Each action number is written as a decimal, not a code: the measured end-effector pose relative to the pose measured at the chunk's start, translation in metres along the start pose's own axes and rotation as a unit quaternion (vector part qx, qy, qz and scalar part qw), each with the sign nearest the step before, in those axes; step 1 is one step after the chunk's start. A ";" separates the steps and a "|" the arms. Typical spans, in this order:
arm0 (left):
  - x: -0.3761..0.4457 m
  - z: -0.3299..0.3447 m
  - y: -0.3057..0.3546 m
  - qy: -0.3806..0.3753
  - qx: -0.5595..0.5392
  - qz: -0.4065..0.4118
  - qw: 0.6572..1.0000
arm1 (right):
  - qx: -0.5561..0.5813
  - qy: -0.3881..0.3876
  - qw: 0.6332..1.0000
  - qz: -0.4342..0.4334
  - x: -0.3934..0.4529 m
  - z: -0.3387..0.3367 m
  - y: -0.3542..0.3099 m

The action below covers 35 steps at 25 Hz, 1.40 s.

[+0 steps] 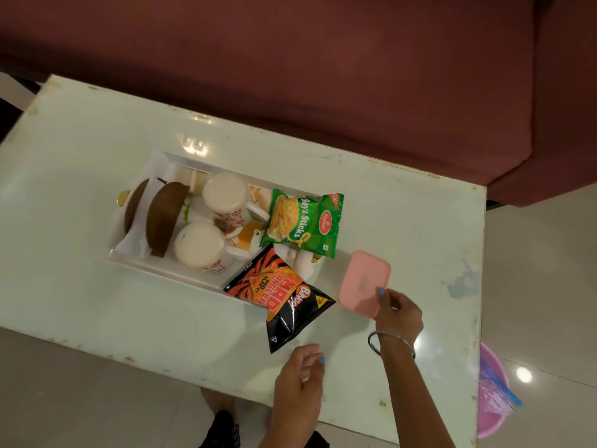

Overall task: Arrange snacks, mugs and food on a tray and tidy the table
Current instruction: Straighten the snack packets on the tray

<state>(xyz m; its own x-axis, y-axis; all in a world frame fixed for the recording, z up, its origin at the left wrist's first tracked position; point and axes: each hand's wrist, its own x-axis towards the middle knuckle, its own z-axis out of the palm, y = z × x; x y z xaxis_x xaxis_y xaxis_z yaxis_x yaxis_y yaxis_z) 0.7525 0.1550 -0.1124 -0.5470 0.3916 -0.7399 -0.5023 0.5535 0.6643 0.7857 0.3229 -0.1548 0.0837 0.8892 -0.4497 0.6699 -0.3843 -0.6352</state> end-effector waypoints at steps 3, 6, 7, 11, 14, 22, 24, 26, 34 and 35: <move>-0.001 -0.026 -0.008 0.016 -0.032 -0.041 0.998 | -0.007 -0.009 1.000 -0.017 0.005 0.020 -0.015; 0.002 -0.044 -0.006 0.019 -0.083 -0.088 0.992 | -0.008 -0.035 0.999 -0.034 0.001 0.025 -0.024; 0.003 -0.050 -0.004 0.014 -0.088 -0.097 0.991 | 0.006 -0.023 0.999 -0.028 -0.001 0.023 -0.025; 0.010 -0.075 0.000 0.032 -0.121 -0.110 0.986 | 0.159 -0.012 0.982 0.102 -0.041 0.007 -0.017; 0.015 -0.095 -0.003 0.121 -0.008 -0.010 0.993 | 0.138 -0.171 0.958 0.185 -0.083 0.013 -0.012; 0.054 -0.113 0.014 -0.021 0.548 0.294 0.783 | 0.087 -0.169 0.968 0.166 -0.102 0.034 -0.031; 0.063 -0.115 0.012 -0.027 0.581 0.265 0.769 | 0.011 -0.141 0.984 0.111 -0.098 0.031 -0.035; 0.068 -0.119 0.007 -0.037 0.591 0.251 0.766 | -0.053 -0.113 0.991 0.054 -0.093 0.028 -0.043; 0.075 -0.125 0.011 -0.008 0.493 0.312 0.812 | -0.110 -0.101 0.989 0.020 -0.073 0.028 -0.065; 0.079 -0.124 0.014 -0.018 0.501 0.323 0.803 | -0.106 -0.102 0.989 0.025 -0.072 0.029 -0.065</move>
<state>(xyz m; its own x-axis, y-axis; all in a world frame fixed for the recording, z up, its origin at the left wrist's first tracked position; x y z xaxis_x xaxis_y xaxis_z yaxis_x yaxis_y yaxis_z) 0.6188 0.1023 -0.1483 -0.4481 0.8457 -0.2899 0.6793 0.5329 0.5045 0.7150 0.2768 -0.0994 -0.0165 0.7935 -0.6084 0.8104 -0.3458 -0.4730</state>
